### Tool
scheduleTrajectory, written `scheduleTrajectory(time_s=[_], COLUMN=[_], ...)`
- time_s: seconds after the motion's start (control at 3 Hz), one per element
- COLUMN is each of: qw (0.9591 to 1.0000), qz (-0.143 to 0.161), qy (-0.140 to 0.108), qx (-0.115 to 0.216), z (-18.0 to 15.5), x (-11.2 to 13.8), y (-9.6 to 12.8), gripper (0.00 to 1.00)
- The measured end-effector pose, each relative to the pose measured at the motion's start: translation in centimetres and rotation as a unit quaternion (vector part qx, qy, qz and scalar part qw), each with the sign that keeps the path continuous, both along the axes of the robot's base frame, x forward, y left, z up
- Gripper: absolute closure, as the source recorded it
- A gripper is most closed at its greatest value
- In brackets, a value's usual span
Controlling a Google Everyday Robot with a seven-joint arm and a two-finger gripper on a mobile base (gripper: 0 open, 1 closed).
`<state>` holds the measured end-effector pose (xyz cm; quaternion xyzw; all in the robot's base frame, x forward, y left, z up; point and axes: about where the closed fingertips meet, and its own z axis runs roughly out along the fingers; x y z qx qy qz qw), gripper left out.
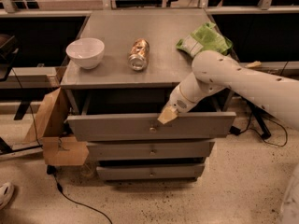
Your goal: Open top drawer
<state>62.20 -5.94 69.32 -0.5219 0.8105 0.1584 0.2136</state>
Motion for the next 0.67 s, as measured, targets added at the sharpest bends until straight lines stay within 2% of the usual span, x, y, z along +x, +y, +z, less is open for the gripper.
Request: scheduleTrajectory(time_s=[0.33,0.67], qw=[1.0000,0.9996], qz=[0.000,0.018], qy=[0.000,-0.019], qx=[0.000,0.009], z=[0.0,-0.6], x=[0.0,-1.7], y=[-0.2,-0.8], gripper=[0.82,0.59])
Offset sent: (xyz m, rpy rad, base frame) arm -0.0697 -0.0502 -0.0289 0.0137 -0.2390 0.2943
